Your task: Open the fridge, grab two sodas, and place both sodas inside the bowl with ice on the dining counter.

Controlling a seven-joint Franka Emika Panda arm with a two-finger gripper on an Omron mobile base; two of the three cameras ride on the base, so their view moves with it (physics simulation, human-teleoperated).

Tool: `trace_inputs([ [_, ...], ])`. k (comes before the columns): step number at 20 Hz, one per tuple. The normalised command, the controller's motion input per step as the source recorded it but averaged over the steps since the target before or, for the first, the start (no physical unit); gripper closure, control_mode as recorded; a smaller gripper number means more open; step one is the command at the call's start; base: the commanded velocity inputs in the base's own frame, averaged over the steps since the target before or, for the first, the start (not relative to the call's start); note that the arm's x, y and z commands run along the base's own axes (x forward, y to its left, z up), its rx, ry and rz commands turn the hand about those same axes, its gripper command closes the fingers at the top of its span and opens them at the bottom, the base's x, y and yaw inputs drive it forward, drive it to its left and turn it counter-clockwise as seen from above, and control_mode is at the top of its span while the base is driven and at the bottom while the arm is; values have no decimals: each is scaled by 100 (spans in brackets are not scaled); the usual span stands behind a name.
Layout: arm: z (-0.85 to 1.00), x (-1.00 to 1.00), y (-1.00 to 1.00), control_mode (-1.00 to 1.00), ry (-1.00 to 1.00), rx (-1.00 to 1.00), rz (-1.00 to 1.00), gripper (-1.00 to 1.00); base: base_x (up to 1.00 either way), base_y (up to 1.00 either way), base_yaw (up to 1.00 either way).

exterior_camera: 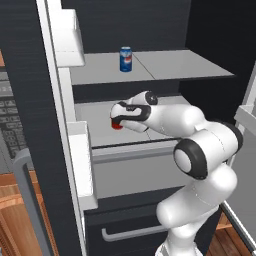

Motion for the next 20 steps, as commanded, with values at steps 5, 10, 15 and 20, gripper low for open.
trace_inputs([
  [5, -13, 12, 0, -100, 1, 0, 0, -100, 0, 0, 0],
  [10, -13, 22, 3, -100, 2, -1, 0, -100, 0, 0, 0],
  [15, -25, 27, 20, -100, 3, -3, 0, 100, 0, 0, 0],
  [20, -24, 19, 10, -100, 4, 0, 0, 100, 0, 0, 0],
])
